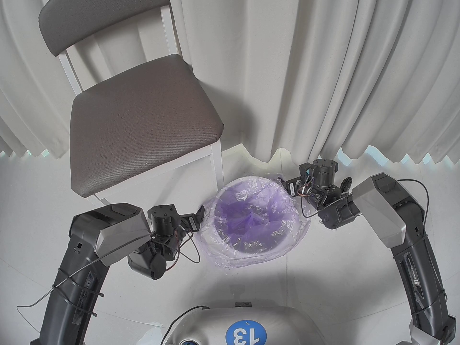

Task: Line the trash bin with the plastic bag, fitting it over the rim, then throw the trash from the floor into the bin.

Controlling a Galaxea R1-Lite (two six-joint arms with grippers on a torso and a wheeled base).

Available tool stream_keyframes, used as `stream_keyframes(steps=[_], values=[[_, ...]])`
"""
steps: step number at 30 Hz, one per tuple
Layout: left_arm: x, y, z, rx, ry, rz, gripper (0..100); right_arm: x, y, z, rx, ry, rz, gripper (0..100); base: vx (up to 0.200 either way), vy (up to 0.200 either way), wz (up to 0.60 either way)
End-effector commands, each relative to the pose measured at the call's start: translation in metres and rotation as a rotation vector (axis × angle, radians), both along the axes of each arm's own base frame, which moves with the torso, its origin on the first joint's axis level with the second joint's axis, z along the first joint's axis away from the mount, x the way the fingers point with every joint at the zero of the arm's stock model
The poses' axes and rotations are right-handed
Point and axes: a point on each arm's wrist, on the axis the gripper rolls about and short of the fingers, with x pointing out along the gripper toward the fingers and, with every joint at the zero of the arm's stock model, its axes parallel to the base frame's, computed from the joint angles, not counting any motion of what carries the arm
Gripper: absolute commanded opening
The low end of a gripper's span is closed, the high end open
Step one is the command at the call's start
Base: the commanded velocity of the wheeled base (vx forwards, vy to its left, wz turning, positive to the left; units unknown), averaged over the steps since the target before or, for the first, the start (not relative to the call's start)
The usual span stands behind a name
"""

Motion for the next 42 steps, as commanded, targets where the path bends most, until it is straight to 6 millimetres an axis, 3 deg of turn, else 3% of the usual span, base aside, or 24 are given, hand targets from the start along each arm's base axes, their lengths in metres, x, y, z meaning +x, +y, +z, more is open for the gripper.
stream_keyframes(steps=[1,2,3,8,12,16,20,28,31,36,42], values=[[-0.013,0.001,0.005,0.011,0.03,-0.049,100,-0.01,-0.002,-0.008,-0.02,0.036,0.0,100,0.0,0.0,0.0],[-0.013,0.001,0.005,0.011,0.03,-0.049,100,-0.01,-0.002,-0.008,-0.02,0.036,0.0,100,0.0,0.0,0.0],[-0.011,0.004,0.013,0.004,0.013,-0.044,100,-0.013,-0.003,0.012,-0.011,0.0,0.002,100,0.0,0.0,0.0],[-0.018,0.011,0.043,-0.013,-0.021,-0.059,100,-0.031,-0.008,0.059,-0.012,-0.022,0.005,100,0.0,0.0,0.0],[-0.028,0.015,0.062,-0.037,-0.049,-0.116,100,-0.06,-0.016,0.083,-0.081,0.02,0.02,100,0.0,0.0,0.0],[-0.036,0.023,0.065,-0.035,-0.047,-0.16,100,-0.081,-0.022,0.088,-0.124,0.054,0.03,100,0.0,0.0,0.0],[-0.042,0.024,0.064,-0.02,-0.053,-0.188,100,-0.095,-0.028,0.083,-0.135,0.088,0.028,100,0.0,0.0,0.0],[-0.073,0.033,0.066,0.024,0.02,-0.34,100,-0.117,-0.041,0.067,-0.144,0.122,0.013,100,0.0,0.0,0.0],[-0.086,0.04,0.06,0.068,0.052,-0.423,100,-0.131,-0.044,0.051,-0.158,0.173,0.019,100,0.0,0.0,0.0],[-0.092,0.041,0.053,0.105,0.074,-0.455,100,-0.145,-0.041,0.03,-0.173,0.221,0.039,100,0.0,0.0,0.0],[-0.094,0.037,0.037,0.113,0.126,-0.474,100,-0.144,-0.035,0.002,-0.187,0.261,0.053,100,0.0,0.0,0.0]])
